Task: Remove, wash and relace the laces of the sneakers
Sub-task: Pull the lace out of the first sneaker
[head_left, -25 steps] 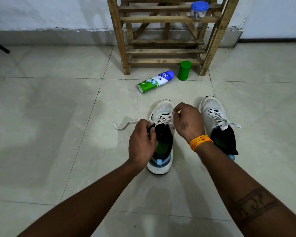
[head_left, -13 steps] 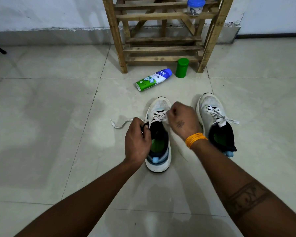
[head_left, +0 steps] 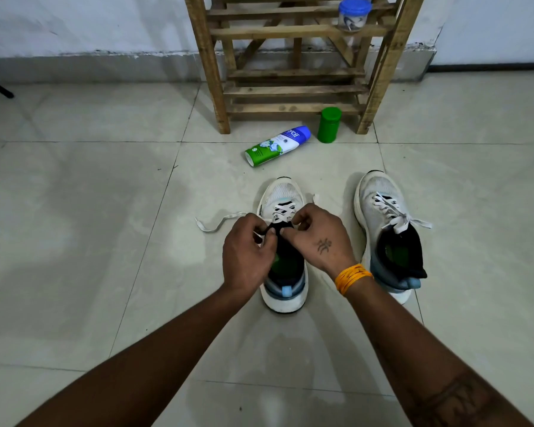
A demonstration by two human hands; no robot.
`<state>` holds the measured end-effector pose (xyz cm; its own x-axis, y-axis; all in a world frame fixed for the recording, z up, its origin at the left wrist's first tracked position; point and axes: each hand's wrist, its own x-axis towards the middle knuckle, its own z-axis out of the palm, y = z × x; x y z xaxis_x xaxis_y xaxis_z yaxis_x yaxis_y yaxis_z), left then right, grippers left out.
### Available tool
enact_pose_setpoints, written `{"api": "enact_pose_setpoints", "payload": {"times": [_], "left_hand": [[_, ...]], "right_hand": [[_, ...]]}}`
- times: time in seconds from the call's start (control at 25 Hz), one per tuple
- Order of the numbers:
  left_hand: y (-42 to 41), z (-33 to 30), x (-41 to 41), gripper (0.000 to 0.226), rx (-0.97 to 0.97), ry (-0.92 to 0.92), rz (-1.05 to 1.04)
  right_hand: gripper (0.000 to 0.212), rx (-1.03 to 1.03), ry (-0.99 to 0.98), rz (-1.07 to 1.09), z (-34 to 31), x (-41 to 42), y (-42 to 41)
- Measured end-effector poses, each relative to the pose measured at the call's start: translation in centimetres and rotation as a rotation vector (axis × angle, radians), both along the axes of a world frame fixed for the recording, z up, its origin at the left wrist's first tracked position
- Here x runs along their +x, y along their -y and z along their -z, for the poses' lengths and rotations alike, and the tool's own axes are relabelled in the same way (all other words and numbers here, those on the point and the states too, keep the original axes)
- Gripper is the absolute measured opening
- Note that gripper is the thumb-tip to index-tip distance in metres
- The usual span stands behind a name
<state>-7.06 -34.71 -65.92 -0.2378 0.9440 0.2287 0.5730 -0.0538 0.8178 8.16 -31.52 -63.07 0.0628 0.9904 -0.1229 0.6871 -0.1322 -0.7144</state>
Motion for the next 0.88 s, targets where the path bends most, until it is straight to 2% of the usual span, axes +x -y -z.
{"api": "enact_pose_setpoints", "payload": {"times": [0.12, 0.2, 0.32, 0.4, 0.44, 0.48, 0.52, 0.6, 0.64, 0.68, 0.72, 0.76, 0.8, 0.84, 0.88], "left_hand": [[-2.2, -1.0, 0.2, 0.02, 0.009, 0.05, -0.009], [-4.2, -1.9, 0.7, 0.015, -0.109, -0.115, 0.12], [-5.9, -2.9, 1.3, 0.025, -0.329, -0.549, 0.323], [-6.3, -2.8, 1.1, 0.014, -0.268, -0.637, 0.345], [-6.2, -2.6, 1.0, 0.008, -0.216, -0.604, 0.328], [-5.9, -2.3, 1.0, 0.004, -0.187, -0.502, 0.266], [-5.9, -1.9, 0.9, 0.007, -0.2, -0.262, 0.142], [-6.1, -1.8, 0.7, 0.017, -0.373, 0.467, -0.197], [-6.0, -1.7, 0.5, 0.018, -0.436, 0.656, -0.281], [-5.9, -1.7, 0.4, 0.016, -0.442, 0.626, -0.287], [-5.9, -1.4, 0.1, 0.01, -0.377, 0.399, -0.225], [-5.6, -1.4, -0.2, 0.008, -0.253, 0.084, -0.091], [-5.5, -1.3, -0.3, 0.016, -0.11, -0.21, 0.074], [-5.5, -1.4, -0.3, 0.023, -0.007, -0.425, 0.249], [-5.7, -1.7, -0.3, 0.024, 0.012, -0.564, 0.381]], "right_hand": [[0.023, 0.09, -0.03, 0.071, 1.8, -0.2, 1.2], [0.017, 0.178, -0.055, 0.143, 2.7, -0.6, 1.9], [0.011, 0.285, -0.119, 0.224, 3.5, -1.7, 2.8], [0.009, 0.32, -0.132, 0.252, 4.0, -1.8, 2.9], [0.009, 0.333, -0.13, 0.264, 4.1, -1.8, 2.9], [0.009, 0.342, -0.124, 0.281, 4.3, -1.7, 2.9], [0.009, 0.346, -0.117, 0.301, 4.3, -1.8, 2.9], [0.009, 0.354, -0.118, 0.32, 4.3, -1.9, 2.8], [0.009, 0.358, -0.118, 0.314, 4.4, -2.0, 2.7], [0.008, 0.361, -0.114, 0.303, 4.4, -2.1, 2.7], [0.008, 0.363, -0.11, 0.294, 4.4, -2.2, 2.7], [0.008, 0.364, -0.109, 0.286, 4.5, -2.3, 2.6], [0.008, 0.364, -0.112, 0.28, 4.5, -2.3, 2.6], [0.008, 0.364, -0.117, 0.275, 4.5, -2.3, 2.7], [0.008, 0.364, -0.12, 0.271, 4.5, -2.3, 2.7]]}}
